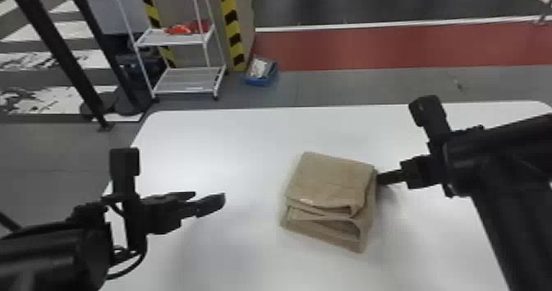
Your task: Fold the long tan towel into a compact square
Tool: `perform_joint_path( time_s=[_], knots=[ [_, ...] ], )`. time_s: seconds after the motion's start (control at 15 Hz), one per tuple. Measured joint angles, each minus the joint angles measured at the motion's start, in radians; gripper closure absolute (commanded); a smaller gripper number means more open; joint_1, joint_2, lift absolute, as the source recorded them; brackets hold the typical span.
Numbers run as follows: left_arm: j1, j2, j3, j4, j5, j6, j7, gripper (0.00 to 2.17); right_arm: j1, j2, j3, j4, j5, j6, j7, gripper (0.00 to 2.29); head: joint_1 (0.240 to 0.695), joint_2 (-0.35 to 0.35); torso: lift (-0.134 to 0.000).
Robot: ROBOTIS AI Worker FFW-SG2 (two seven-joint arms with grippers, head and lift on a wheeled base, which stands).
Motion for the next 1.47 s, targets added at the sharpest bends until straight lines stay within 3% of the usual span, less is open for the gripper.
perform_joint_path(
  time_s=[0.47, 0.8, 0.87, 0.93, 1.0, 1.07, 1.13, 1.27, 1.47],
  knots=[
    [-0.006, 0.000, -0.004, 0.013, -0.001, -0.004, 0.002, 0.08, 0.033, 0.000, 0.008, -0.048, -0.085, -0.101, -0.033, 2.06, 0.695, 0.172, -0.125],
    [-0.002, 0.000, 0.002, 0.017, 0.000, -0.009, 0.000, 0.08, 0.036, 0.000, 0.025, -0.023, -0.089, -0.195, -0.030, 1.96, 0.695, 0.187, -0.125],
    [-0.001, 0.000, 0.004, 0.018, 0.000, -0.009, -0.001, 0.08, 0.045, 0.000, 0.026, -0.040, -0.078, -0.193, -0.013, 1.82, 0.695, 0.190, -0.125],
    [-0.001, 0.001, 0.009, 0.018, 0.000, -0.010, -0.002, 0.08, 0.059, 0.000, 0.028, -0.077, -0.047, -0.187, 0.016, 1.35, 0.695, 0.193, -0.125],
    [-0.001, 0.002, 0.013, 0.018, 0.000, -0.011, -0.002, 0.08, 0.077, 0.000, 0.035, -0.126, 0.012, -0.186, 0.043, 0.59, 0.695, 0.194, -0.125],
    [-0.001, 0.003, 0.014, 0.020, 0.000, -0.013, -0.002, 0.08, 0.095, 0.000, 0.040, -0.174, 0.063, -0.188, 0.063, 0.16, 0.695, 0.189, -0.125],
    [-0.003, 0.003, 0.013, 0.022, 0.000, -0.014, -0.001, 0.08, 0.111, 0.000, 0.041, -0.230, 0.099, -0.188, 0.083, 0.04, 0.695, 0.186, -0.125],
    [-0.005, 0.003, 0.004, 0.024, 0.000, -0.015, 0.001, 0.08, 0.129, 0.000, 0.058, -0.313, 0.156, -0.184, 0.139, 0.05, 0.695, 0.185, -0.125],
    [-0.006, 0.002, 0.001, 0.024, 0.000, -0.016, 0.003, 0.08, 0.163, 0.000, 0.163, -0.379, 0.283, -0.166, 0.222, 0.09, 0.695, 0.221, -0.125]
  ],
)
